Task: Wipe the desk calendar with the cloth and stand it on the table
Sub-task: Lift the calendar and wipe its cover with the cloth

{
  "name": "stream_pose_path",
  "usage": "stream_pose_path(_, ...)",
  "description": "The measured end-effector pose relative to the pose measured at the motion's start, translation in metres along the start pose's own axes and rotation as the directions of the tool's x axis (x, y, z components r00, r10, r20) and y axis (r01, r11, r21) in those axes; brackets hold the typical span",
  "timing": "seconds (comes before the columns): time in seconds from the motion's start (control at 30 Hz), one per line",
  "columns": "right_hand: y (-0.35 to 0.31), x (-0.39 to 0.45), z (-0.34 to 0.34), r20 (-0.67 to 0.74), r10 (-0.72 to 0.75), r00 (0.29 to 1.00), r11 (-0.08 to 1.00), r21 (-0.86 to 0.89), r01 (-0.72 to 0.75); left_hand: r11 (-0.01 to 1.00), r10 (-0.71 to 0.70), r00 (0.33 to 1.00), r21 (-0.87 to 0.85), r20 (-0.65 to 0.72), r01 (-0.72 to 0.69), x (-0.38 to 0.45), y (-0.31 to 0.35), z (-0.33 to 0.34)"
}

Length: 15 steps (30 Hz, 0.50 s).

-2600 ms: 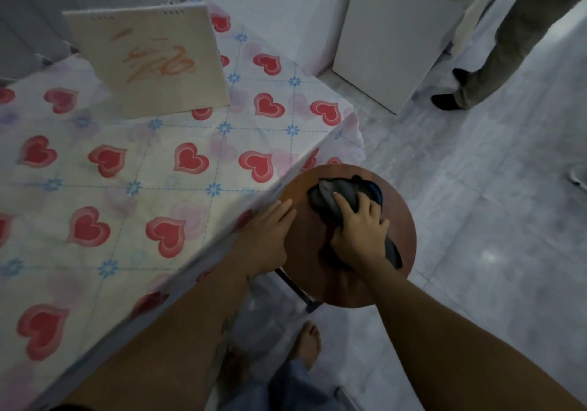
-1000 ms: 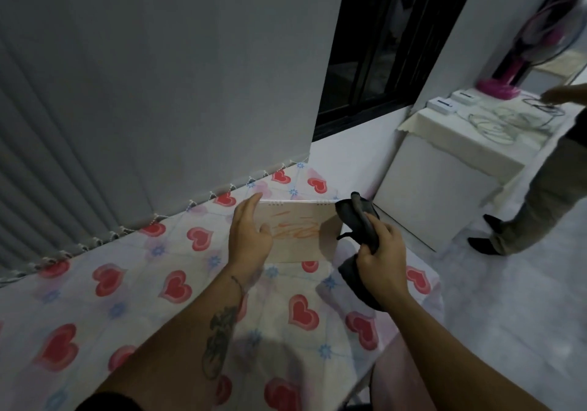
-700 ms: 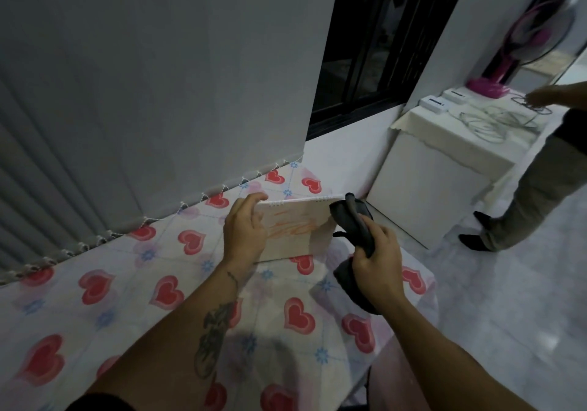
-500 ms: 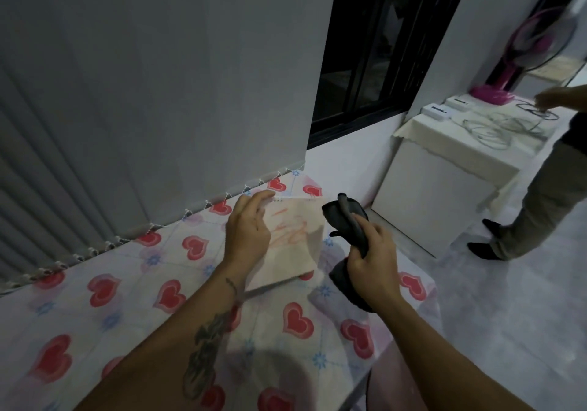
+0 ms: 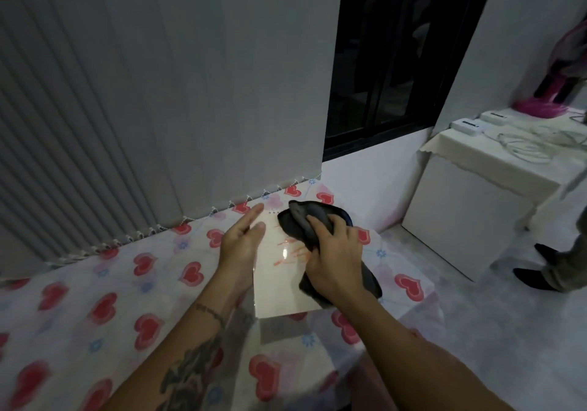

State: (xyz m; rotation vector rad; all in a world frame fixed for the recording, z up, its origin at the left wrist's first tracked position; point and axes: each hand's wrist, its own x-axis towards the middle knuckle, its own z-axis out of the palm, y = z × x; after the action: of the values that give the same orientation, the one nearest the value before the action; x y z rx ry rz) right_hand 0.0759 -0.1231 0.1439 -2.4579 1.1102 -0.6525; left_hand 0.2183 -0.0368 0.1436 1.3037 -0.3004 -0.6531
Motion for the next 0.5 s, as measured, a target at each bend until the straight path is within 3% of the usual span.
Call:
stream_pose_path(0.13,0.002,-0.012,-0.015,0.016,-0.073,0.997,0.995,0.073,0.071,0.994,-0.008,0.994,-0.105,0.109,0.020,-0.031,0.000,-0.001)
stream_pose_path(0.23,0.002,-0.027,-0.028,0.002,-0.270,0.963,0.960,0.074,0.269,0.993,0.059,0.991,-0.110,0.120,-0.045,-0.048,0.005,-0.002)
stream_pose_path(0.33,0.011,-0.037,-0.045,0.024,-0.450,0.893,0.893,0.022,0.450,0.987,0.098,0.994,-0.128,0.042,-0.092,-0.060,0.022,-0.008)
stream_pose_path(0.4,0.013,-0.033,-0.055,-0.013,-0.425,0.905,0.905,-0.006,0.425,0.982,0.076,0.996,-0.175,0.052,-0.066,-0.065,0.030,-0.010)
stream_pose_path(0.5,-0.008,-0.020,-0.065,-0.106,-0.243,0.964,0.970,-0.023,0.242,0.977,0.067,0.992,-0.209,0.109,-0.043,-0.074,0.043,-0.006)
